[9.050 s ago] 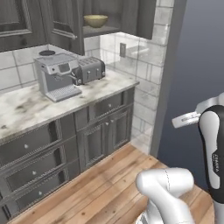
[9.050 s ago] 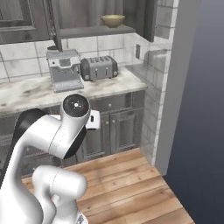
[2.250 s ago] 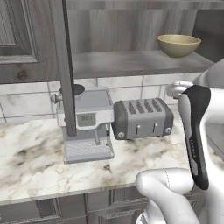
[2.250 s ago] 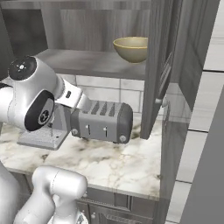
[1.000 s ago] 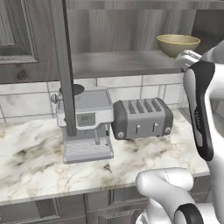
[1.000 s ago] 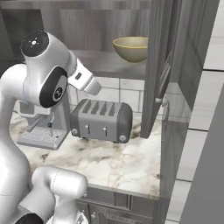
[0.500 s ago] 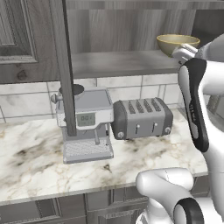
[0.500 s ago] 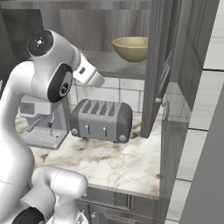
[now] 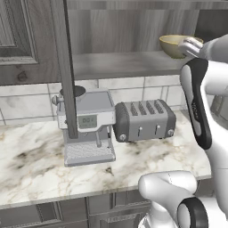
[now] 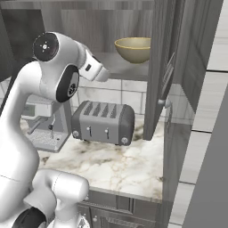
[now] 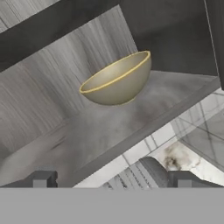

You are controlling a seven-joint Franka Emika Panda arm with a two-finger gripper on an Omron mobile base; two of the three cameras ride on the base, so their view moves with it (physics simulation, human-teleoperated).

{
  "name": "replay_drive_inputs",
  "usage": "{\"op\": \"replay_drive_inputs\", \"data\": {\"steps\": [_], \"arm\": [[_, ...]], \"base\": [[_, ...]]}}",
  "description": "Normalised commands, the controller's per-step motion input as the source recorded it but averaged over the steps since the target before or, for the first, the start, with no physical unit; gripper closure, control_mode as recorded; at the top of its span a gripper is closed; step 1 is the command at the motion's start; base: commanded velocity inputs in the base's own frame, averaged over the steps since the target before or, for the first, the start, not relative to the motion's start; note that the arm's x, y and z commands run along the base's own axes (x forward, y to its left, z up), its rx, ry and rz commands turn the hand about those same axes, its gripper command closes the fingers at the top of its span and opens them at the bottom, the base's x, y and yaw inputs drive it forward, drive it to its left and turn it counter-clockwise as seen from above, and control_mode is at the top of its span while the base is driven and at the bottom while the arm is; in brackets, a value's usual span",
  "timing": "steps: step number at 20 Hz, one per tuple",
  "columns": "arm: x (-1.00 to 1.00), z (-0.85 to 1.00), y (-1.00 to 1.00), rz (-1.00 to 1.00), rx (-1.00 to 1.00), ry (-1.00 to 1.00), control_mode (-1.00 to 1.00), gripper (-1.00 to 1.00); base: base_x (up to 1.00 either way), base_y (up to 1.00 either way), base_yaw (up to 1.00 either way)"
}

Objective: Pick up the bowls from the cabinet and place each bowl in front of a stool on the dining counter.

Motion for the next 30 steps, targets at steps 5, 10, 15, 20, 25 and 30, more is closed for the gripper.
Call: {"op": "replay_drive_inputs", "data": {"steps": [5,10,15,20,25,30], "arm": [[0.09,0.38,-0.24,-0.03,0.00,0.01,-1.00,-1.00],[0.25,0.05,-0.04,-0.02,0.00,0.04,-1.00,-1.00],[0.29,-0.21,0.00,0.00,0.00,0.00,-1.00,-1.00],[0.15,-0.03,-0.07,-0.01,0.00,0.00,-1.00,-1.00],[0.14,0.00,-0.25,-0.02,0.00,0.00,-1.00,-1.00],[0.17,0.00,-0.30,-0.03,0.00,0.00,-1.00,-1.00]], "base": [[0.00,0.00,0.00],[0.00,0.00,0.00],[0.00,0.00,0.00],[0.00,0.00,0.00],[0.00,0.00,0.00],[0.00,0.00,0.00]]}}
